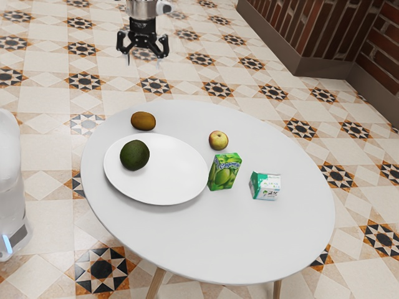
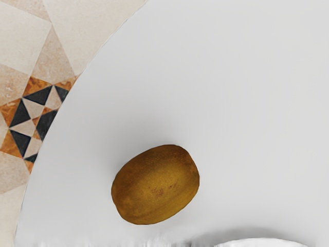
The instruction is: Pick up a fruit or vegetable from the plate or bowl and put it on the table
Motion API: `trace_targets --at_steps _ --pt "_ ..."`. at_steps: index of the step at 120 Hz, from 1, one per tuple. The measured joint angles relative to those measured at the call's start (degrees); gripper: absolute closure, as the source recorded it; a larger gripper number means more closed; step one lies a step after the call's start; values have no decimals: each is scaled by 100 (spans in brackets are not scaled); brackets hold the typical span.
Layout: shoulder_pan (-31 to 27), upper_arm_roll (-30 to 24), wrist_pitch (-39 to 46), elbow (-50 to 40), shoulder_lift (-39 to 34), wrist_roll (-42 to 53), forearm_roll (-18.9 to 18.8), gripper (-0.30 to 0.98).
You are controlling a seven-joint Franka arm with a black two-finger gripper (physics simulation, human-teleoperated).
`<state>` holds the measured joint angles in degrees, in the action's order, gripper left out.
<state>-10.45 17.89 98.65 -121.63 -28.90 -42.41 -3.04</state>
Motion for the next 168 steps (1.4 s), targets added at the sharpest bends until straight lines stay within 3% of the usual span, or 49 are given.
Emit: trace_targets --at_steps 7,17,36,88,168 --pt "-948 -887 77 -453 -288 -69 208 0" --pt "-1627 -1728 153 -947 -673 -158 518 0" --pt "-2211 -2615 146 -1539 -1413 -293 1006 0" --pt "-2101 -3676 53 -2376 -2196 -418 1758 0" --pt "-1402 -3714 108 -2175 -1559 -365 1868 0"
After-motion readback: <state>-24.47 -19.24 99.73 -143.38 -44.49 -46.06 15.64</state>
